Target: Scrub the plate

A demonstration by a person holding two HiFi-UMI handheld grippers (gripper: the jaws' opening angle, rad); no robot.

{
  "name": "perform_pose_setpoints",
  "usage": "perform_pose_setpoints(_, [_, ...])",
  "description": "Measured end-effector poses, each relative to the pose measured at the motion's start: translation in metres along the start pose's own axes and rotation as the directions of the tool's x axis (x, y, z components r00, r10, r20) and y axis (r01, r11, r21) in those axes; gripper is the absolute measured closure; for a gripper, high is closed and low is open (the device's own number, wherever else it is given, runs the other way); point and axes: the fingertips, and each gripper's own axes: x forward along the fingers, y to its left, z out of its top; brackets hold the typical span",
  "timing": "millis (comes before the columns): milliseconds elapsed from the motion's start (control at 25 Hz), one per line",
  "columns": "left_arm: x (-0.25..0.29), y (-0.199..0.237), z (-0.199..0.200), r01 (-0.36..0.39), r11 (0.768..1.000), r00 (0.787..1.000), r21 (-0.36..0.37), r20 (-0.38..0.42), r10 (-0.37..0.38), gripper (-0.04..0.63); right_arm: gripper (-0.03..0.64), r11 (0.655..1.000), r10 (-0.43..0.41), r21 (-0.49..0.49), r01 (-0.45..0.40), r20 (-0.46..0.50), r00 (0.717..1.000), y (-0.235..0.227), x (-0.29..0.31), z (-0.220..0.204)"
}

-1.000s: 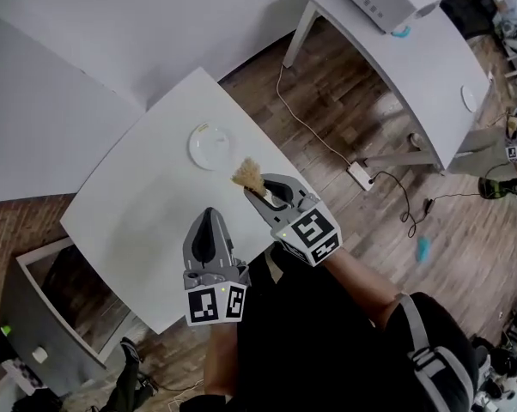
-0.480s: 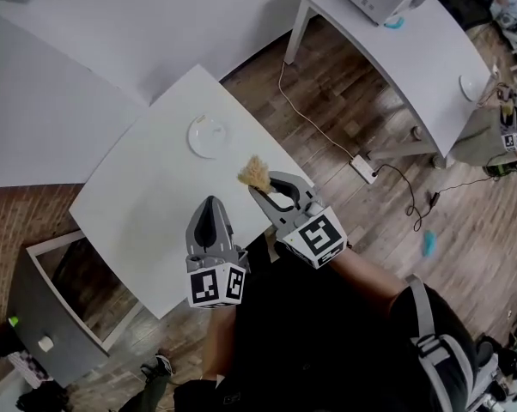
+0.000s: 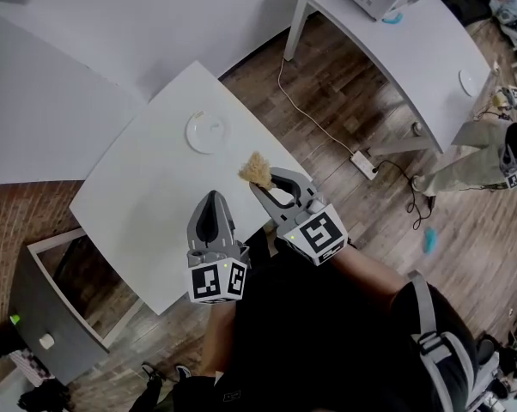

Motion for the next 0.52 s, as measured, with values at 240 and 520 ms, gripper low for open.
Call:
perform_pose_setpoints(240, [0.004, -0.004, 0.001, 0.007, 1.0, 1.0, 0.002, 0.0, -0.007, 0.598, 0.543, 1.0, -0.01, -0.002, 0.01, 0.008, 1.0, -0.005, -0.001, 0.004])
perform_pose_setpoints(520, [0.003, -0.011, 0.002, 0.009, 1.0, 1.0, 0.001, 0.009, -0.009, 0.598, 0.543, 1.0, -0.007, -0.011, 0.007, 0.028, 1.0, -0.008, -0.008, 0.003])
